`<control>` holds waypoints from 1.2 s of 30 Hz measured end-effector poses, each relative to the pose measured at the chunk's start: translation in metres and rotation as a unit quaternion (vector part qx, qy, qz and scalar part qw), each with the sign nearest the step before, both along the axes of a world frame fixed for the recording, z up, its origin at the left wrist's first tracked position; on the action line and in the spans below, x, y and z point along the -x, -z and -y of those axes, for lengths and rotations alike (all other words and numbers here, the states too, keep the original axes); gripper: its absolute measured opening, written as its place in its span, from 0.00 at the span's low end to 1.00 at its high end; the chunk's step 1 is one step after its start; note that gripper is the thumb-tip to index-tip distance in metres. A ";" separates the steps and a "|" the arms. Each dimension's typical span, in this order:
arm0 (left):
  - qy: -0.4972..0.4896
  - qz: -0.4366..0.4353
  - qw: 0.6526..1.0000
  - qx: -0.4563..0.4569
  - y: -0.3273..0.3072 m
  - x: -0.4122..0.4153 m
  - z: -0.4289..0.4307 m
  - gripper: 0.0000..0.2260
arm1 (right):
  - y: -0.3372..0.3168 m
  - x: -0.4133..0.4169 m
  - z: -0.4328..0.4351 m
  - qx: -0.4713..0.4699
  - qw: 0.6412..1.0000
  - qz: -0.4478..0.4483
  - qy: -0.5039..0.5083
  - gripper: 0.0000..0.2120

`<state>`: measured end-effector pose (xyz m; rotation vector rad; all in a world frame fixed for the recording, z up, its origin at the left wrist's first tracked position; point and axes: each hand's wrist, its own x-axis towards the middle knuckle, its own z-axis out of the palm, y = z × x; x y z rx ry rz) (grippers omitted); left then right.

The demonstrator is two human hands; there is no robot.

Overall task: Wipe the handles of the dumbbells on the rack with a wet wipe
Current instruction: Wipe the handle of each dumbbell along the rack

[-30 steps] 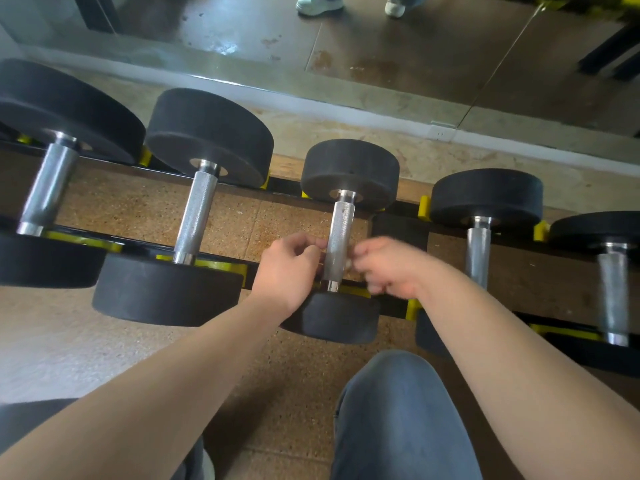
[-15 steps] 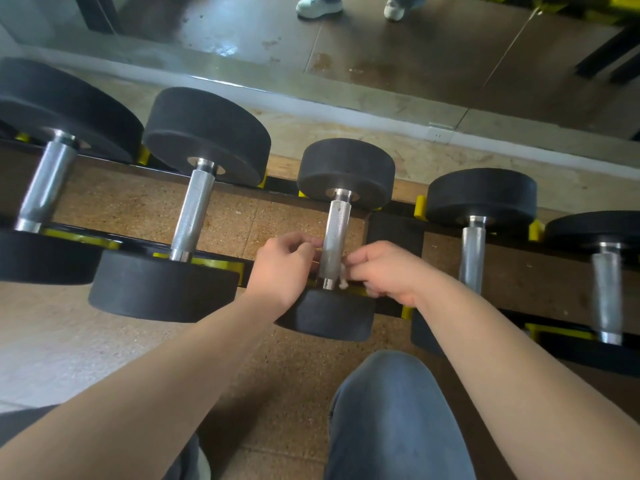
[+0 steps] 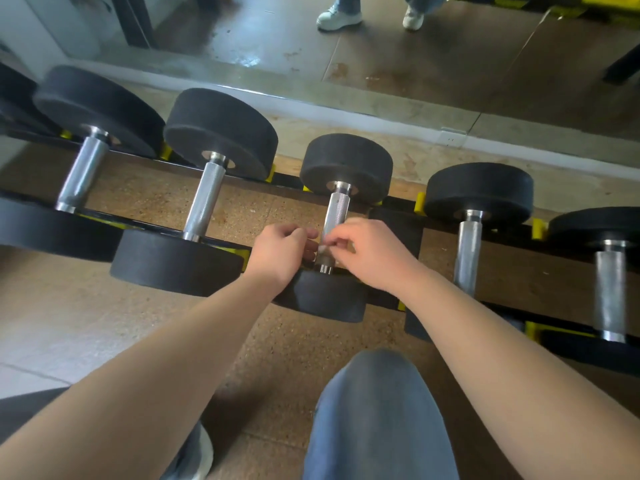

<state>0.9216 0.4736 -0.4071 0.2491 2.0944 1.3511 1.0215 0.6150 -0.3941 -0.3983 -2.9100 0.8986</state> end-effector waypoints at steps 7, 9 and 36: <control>-0.014 -0.004 1.000 0.012 -0.004 -0.004 0.004 0.13 | 0.002 0.014 0.008 -0.015 0.990 -0.049 0.128 0.08; -0.009 -0.013 1.000 0.020 -0.005 -0.002 0.006 0.13 | 0.000 0.003 0.018 0.017 0.995 0.014 0.101 0.09; 0.334 0.062 0.939 -0.045 -0.018 0.086 -0.010 0.07 | -0.027 0.038 0.092 0.108 0.884 -0.019 0.455 0.10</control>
